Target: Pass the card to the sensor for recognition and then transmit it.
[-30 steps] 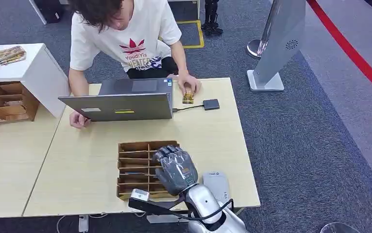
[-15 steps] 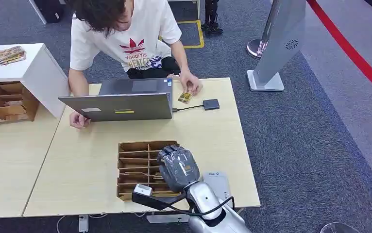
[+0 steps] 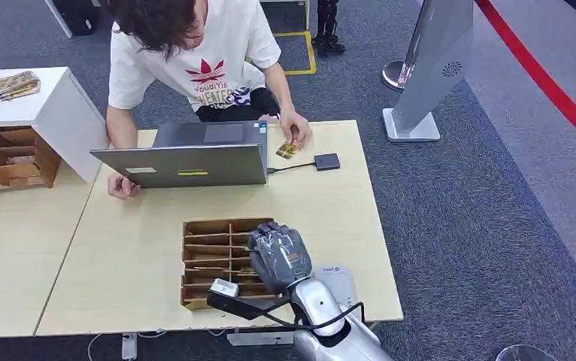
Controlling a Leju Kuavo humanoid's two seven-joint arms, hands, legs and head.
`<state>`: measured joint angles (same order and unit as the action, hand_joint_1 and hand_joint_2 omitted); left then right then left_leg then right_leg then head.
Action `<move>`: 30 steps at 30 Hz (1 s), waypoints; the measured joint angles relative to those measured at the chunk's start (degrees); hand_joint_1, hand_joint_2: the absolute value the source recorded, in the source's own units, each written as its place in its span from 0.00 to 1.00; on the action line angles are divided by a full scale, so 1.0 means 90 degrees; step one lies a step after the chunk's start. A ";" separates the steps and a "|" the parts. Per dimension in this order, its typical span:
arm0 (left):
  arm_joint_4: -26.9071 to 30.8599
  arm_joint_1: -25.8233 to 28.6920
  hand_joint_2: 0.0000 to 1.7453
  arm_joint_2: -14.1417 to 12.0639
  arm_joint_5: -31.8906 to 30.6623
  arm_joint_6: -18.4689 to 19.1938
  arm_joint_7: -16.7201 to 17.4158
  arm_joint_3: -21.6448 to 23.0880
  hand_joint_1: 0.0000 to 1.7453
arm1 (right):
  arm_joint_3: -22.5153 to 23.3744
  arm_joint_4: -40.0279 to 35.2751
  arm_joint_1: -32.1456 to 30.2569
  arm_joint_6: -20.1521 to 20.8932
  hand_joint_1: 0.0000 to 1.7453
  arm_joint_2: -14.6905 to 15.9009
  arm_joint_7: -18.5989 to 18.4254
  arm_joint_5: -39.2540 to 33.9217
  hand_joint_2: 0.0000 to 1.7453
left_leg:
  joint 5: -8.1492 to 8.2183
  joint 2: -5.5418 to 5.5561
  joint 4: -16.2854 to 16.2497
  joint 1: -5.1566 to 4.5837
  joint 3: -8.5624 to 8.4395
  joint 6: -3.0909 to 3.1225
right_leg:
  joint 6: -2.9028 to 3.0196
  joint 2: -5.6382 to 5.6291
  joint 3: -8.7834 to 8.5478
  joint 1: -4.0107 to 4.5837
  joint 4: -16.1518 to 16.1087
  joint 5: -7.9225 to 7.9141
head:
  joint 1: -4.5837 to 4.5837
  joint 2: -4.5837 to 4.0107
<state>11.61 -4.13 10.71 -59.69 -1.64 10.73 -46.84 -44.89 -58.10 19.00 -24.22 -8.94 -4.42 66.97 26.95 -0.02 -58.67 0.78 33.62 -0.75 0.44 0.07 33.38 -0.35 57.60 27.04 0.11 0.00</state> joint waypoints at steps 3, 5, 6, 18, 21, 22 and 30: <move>0.0000 0.0000 0.00 0.0000 0.0000 0.0000 0.0002 0.0000 0.00 | 0.0029 0.0012 0.0011 0.0014 0.98 0.0000 -0.0007 0.0005 1.00 | 0.0000 0.0000 0.0000 0.0000 0.0000 0.0000 | 0.0000 0.0000 0.0000 0.0000 0.0000 0.0000 | 0.0002 0.0000; 0.0000 0.0000 0.00 0.0000 0.0000 0.0000 0.0002 0.0000 0.00 | 0.0051 0.0017 0.0027 0.0019 0.99 -0.0002 -0.0010 0.0007 1.00 | 0.0000 0.0000 0.0000 0.0000 0.0000 0.0000 | 0.0000 0.0000 0.0000 0.0000 0.0000 0.0000 | 0.0000 0.0000; 0.0000 0.0000 0.00 0.0000 0.0000 0.0000 0.0002 0.0000 0.00 | 0.0063 0.0017 0.0037 0.0019 1.00 -0.0002 -0.0012 0.0012 1.00 | 0.0000 0.0000 0.0000 0.0000 0.0000 0.0000 | 0.0000 0.0000 0.0000 0.0000 0.0000 0.0000 | 0.0000 0.0000; 0.0000 0.0000 0.00 0.0000 0.0000 0.0000 0.0002 0.0000 0.00 | 0.0107 0.0036 0.0082 0.0039 1.00 -0.0002 -0.0015 0.0024 1.00 | 0.0000 0.0000 0.0000 0.0000 -0.0001 0.0000 | 0.0000 0.0000 0.0000 0.0000 0.0000 0.0000 | 0.0000 0.0000; 0.0000 0.0000 0.00 0.0000 0.0000 0.0000 0.0002 0.0000 0.00 | 0.0114 0.0039 0.0082 0.0044 1.00 -0.0002 -0.0015 0.0024 1.00 | 0.0000 0.0000 0.0000 0.0000 -0.0002 0.0000 | 0.0000 0.0000 0.0000 0.0000 0.0000 0.0000 | 0.0000 0.0000; 0.0000 0.0000 0.00 0.0000 0.0000 0.0000 0.0002 0.0000 0.00 | 0.0117 0.0039 0.0082 0.0046 1.00 -0.0002 -0.0015 0.0024 1.00 | 0.0000 0.0000 0.0000 0.0000 -0.0002 0.0000 | 0.0000 0.0000 0.0000 0.0000 0.0000 0.0000 | 0.0000 0.0000; 0.0000 0.0000 0.00 0.0000 0.0000 -0.0002 0.0002 0.0000 0.00 | 0.0129 0.0039 0.0081 0.0044 1.00 -0.0002 -0.0015 0.0024 1.00 | 0.0000 0.0000 0.0000 0.0000 -0.0002 0.0000 | 0.0000 0.0000 0.0000 0.0000 0.0000 0.0000 | 0.0000 0.0000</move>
<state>11.61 -4.12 10.71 -59.69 -1.66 10.75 -46.84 -43.74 -57.75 19.74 -23.82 -8.96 -4.55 67.19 26.95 -0.02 -58.67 0.79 33.61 -0.75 0.44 0.07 33.38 -0.35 57.60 27.04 0.11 0.00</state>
